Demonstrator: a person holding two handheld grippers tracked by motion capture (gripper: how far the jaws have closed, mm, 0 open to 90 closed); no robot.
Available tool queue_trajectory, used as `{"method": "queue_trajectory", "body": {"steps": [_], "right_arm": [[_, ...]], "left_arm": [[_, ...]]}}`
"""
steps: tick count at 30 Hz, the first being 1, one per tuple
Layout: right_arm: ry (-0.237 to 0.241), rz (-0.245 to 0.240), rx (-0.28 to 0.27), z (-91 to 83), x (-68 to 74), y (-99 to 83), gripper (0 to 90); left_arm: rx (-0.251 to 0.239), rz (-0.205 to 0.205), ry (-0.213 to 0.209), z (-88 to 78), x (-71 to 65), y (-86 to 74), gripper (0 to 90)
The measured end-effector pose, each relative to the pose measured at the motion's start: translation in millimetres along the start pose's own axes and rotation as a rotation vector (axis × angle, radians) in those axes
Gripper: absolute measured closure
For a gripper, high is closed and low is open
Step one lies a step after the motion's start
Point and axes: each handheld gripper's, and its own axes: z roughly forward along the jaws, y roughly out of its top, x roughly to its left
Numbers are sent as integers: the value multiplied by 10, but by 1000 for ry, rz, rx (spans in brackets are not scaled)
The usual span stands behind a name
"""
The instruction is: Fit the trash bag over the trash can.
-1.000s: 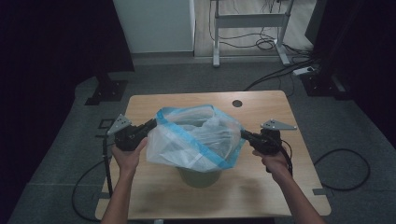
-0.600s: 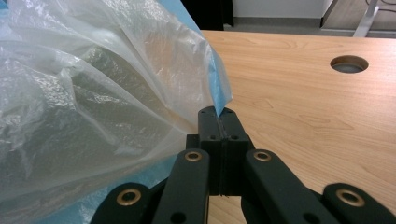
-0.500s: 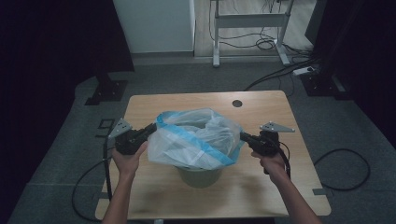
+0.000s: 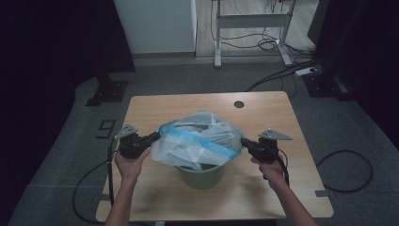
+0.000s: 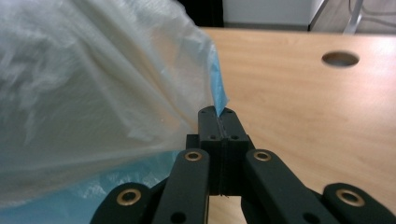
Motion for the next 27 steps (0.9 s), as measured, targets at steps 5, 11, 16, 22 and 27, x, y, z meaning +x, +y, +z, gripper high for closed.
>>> {"method": "queue_trajectory", "body": {"steps": [5,11,16,22,27], "right_arm": [[9,10,36,81,14,-93,891],[15,14,74,140,18,-170,891],[31,18,115,201,29,-236,891],[37,17,133,234,58,-236,891],[12,8,112,208,52,-224,766]], "left_arm": [[20,-10,-14,25,9,-72,900],[19,-9,-21,17,2,-108,900],[33,-8,-32,23,-10,-119,900],[43,-24,-39,48,10,-116,900],[26,27,-37,35,-21,-129,900]]}}
